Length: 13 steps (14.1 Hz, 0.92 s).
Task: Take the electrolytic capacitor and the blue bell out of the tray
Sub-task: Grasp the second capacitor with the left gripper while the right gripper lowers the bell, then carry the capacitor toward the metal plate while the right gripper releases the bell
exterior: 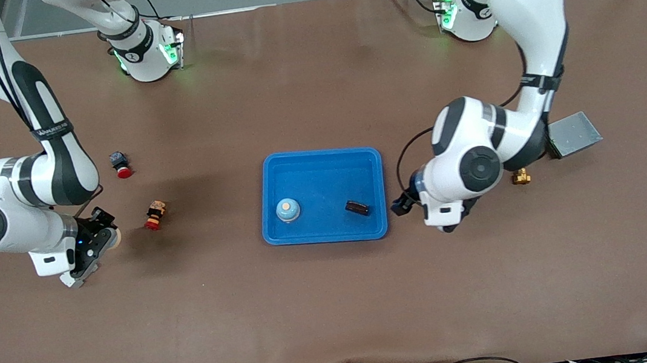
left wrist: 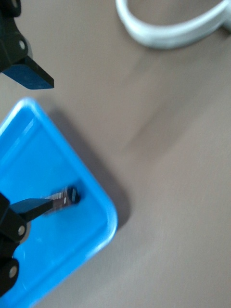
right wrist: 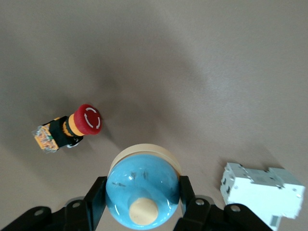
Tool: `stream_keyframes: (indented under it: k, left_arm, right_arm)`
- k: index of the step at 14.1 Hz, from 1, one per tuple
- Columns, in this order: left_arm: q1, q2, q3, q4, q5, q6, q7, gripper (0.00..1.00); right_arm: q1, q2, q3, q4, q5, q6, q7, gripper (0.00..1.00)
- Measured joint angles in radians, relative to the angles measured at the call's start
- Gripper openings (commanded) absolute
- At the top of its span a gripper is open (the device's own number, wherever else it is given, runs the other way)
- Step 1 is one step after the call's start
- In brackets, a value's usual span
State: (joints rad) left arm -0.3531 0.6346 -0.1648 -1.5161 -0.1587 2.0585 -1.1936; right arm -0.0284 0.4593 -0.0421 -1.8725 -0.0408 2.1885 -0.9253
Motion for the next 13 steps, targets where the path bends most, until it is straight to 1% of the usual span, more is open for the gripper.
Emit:
stream_keyframes:
  k: [1,5,6,7,9,11,13]
  left_arm:
    - [-0.022,0.02,0.0,0.003,0.0,0.046,-0.046,1.0]
    - [-0.079,0.11,0.0,0.05,-0.001,0.156,-0.256,0.86]
    - [-0.085,0.126,0.0,0.058,-0.001,0.171,-0.287,0.82]
    - [-0.09,0.139,0.001,0.062,-0.001,0.18,-0.305,0.75]
    - [-0.103,0.162,0.001,0.065,-0.001,0.197,-0.341,0.7]
    - [-0.121,0.183,0.001,0.066,-0.001,0.221,-0.391,0.59]
    - [-0.138,0.199,0.001,0.067,-0.001,0.228,-0.402,0.49]
  right_arm:
    - [-0.001,0.006,0.0,-0.018,0.0,0.034,-0.007,0.21]
    - [-0.006,0.012,0.0,-0.077,-0.001,0.145,-0.031,0.21]
    - [-0.006,0.013,0.0,-0.091,-0.001,0.171,-0.033,0.21]
    - [-0.007,0.016,0.0,-0.102,-0.001,0.192,-0.034,0.21]
    - [-0.009,0.025,-0.001,-0.115,-0.001,0.208,-0.036,0.21]
    - [-0.011,0.035,-0.001,-0.116,-0.001,0.214,-0.038,0.21]
    - [-0.013,0.044,-0.001,-0.116,-0.001,0.224,-0.039,0.21]
